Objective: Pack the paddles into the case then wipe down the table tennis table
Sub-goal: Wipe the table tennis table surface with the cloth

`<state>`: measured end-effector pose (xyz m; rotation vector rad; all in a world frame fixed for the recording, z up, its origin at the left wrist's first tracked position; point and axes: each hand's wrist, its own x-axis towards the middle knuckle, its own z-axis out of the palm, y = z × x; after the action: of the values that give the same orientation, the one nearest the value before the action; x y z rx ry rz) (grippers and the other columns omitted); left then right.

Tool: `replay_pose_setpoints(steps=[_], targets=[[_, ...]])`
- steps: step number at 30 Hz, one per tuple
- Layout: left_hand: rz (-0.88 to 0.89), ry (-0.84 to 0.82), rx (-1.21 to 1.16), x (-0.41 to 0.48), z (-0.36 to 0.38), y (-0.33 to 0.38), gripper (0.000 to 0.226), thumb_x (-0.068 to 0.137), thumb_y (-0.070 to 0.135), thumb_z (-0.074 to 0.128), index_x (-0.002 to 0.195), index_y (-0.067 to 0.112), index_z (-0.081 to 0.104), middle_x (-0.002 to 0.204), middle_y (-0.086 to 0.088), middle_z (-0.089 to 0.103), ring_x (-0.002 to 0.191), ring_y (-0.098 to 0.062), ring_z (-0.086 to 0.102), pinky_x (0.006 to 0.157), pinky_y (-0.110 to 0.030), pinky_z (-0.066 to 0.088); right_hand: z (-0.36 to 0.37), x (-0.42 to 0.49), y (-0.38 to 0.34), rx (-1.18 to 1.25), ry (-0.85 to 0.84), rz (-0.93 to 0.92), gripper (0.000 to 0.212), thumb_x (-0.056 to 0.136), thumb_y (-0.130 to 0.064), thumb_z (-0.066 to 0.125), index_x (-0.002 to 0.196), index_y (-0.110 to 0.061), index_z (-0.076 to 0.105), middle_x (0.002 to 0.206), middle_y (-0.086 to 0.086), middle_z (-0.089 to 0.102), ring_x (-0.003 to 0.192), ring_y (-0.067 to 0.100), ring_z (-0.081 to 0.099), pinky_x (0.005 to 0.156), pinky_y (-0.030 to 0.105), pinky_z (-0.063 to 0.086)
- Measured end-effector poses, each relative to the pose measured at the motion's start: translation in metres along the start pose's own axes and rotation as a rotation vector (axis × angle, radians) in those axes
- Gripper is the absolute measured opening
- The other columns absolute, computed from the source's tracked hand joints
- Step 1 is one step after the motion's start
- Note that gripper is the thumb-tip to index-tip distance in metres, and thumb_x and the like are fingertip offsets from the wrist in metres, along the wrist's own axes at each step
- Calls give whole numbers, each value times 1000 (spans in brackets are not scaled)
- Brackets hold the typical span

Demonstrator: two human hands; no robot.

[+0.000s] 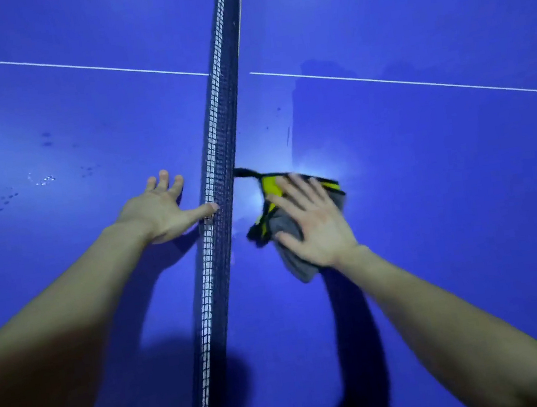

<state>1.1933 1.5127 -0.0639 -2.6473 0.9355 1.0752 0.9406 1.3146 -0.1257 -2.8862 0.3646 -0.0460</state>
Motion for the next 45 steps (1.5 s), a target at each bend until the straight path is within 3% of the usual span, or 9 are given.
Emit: replay_pose_setpoints(steps=[6, 8, 11, 15, 22, 29, 32, 39, 45], targets=[[19, 13, -9, 1, 3, -7, 111, 85, 99, 30, 172, 36, 2, 179, 6, -12, 166, -17, -4, 129, -58, 25, -13, 11, 92, -27, 209, 928, 83, 99, -63, 38, 168, -17, 38, 180, 9, 25, 168, 34, 12, 133, 63, 11], [20, 16, 2, 2, 3, -5, 106, 89, 95, 31, 172, 36, 2, 179, 6, -13, 166, -17, -4, 129, -57, 26, -3, 25, 37, -72, 213, 813, 80, 100, -57, 42, 167, -15, 40, 179, 11, 27, 168, 35, 12, 133, 63, 10], [13, -9, -4, 1, -4, -7, 101, 92, 90, 33, 172, 36, 2, 179, 7, -13, 166, -17, -4, 130, -55, 24, 10, 22, -50, -2, 34, 152, 75, 98, -50, 58, 164, -19, 46, 179, 9, 26, 169, 34, 11, 134, 63, 11], [9, -36, 8, 2, -7, -8, 98, 94, 87, 33, 172, 37, 0, 178, 7, -14, 166, -16, -4, 131, -54, 22, 4, 54, -8, 27, -142, -456, 73, 96, -54, 64, 162, -26, 51, 179, 2, 27, 169, 28, 14, 136, 56, 10], [7, -19, -11, 0, -4, -6, 96, 95, 86, 33, 171, 38, 0, 178, 10, -15, 166, -14, -6, 131, -54, 23, -4, 192, 60, -47, 115, 376, 76, 100, -61, 41, 165, -20, 44, 178, 6, 30, 168, 31, 16, 135, 59, 10], [17, -25, -10, 0, -7, -8, 95, 95, 85, 32, 172, 37, 1, 179, 8, -13, 166, -14, -4, 130, -51, 26, 5, -5, -62, 79, -149, -333, 80, 93, -49, 67, 165, -21, 46, 181, 6, 19, 170, 32, 6, 134, 64, 11], [3, -19, -25, -1, -7, -7, 95, 93, 83, 31, 172, 38, 2, 179, 10, -13, 165, -12, -5, 130, -49, 27, 4, 16, -36, 64, -245, -599, 78, 93, -55, 64, 164, -27, 48, 181, 2, 20, 170, 28, 8, 136, 60, 8], [14, -19, -41, -2, -7, -8, 88, 99, 78, 35, 171, 40, 1, 178, 12, -14, 165, -10, -6, 130, -50, 26, -9, 215, 62, -54, 57, 119, 74, 98, -64, 47, 162, -25, 48, 178, 3, 32, 168, 29, 19, 135, 57, 11], [25, -10, -59, -1, -3, -11, 88, 98, 79, 34, 171, 41, 1, 177, 14, -15, 164, -8, -8, 129, -48, 29, -2, 80, -8, 44, -46, -259, 75, 96, -47, 66, 164, -19, 48, 180, 5, 25, 169, 30, 11, 135, 60, 12]])
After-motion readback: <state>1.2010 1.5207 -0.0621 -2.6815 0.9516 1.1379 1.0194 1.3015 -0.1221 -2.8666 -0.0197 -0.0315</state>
